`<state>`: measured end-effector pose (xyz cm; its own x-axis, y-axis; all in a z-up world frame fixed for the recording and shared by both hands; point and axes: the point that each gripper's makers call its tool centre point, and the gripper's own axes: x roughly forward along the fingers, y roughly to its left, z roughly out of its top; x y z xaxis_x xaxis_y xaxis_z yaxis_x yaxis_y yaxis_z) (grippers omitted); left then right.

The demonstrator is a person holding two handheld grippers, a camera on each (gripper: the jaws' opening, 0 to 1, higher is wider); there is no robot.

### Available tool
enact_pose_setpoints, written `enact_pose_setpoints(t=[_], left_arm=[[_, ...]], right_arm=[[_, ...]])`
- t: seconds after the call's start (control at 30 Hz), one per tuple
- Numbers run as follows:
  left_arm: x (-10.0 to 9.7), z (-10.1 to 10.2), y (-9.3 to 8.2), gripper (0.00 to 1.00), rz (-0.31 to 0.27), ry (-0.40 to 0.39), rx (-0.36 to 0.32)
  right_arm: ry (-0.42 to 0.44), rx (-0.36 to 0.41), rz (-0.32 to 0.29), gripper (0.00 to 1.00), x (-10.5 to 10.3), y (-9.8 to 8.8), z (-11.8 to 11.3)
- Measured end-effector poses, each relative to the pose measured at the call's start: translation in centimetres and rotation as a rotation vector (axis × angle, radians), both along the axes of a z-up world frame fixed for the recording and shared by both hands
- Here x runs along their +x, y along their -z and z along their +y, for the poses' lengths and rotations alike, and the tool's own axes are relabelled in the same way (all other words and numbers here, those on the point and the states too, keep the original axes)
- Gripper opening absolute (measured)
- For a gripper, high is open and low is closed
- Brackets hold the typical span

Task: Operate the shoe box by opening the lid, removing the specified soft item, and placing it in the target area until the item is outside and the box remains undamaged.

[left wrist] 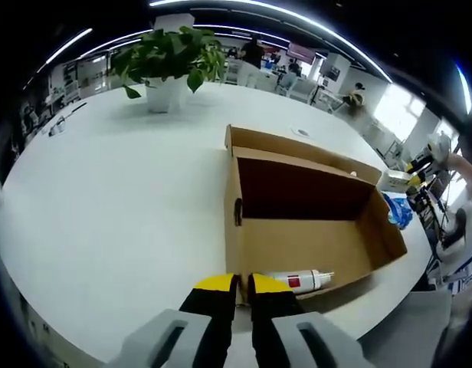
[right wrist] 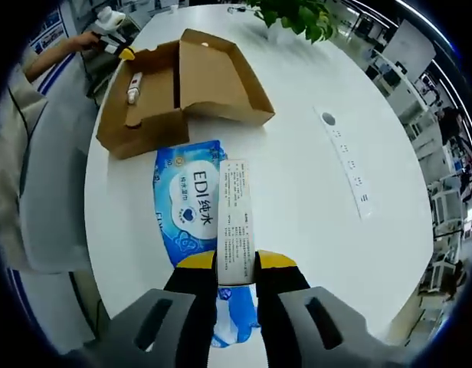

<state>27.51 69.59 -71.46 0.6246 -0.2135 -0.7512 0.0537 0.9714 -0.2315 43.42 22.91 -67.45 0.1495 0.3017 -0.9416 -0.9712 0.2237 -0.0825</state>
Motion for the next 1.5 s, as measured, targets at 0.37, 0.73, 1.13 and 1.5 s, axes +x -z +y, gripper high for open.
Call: enact_pose_setpoints(t=[0.37, 0.73, 1.13, 1.5], left_arm=[[0.1, 0.1, 0.1, 0.06, 0.005, 0.004, -0.008], [0.2, 0.3, 0.2, 0.06, 0.009, 0.01, -0.003], [0.2, 0.1, 0.2, 0.07, 0.01, 0.018, 0.002], [0.2, -0.1, 0.1, 0.07, 0.013, 0.022, 0.002]], right_arm=[[0.008, -0.072, -0.007, 0.16, 1.4, 1.3, -2.5], [0.007, -0.13, 0.005, 0.16, 2.3, 2.6, -4.7], [-0.01, -0.213, 0.03, 0.16, 2.2, 4.1, -7.6], [-0.09, -0.338, -0.005, 0.16, 3.0, 5.6, -10.7]])
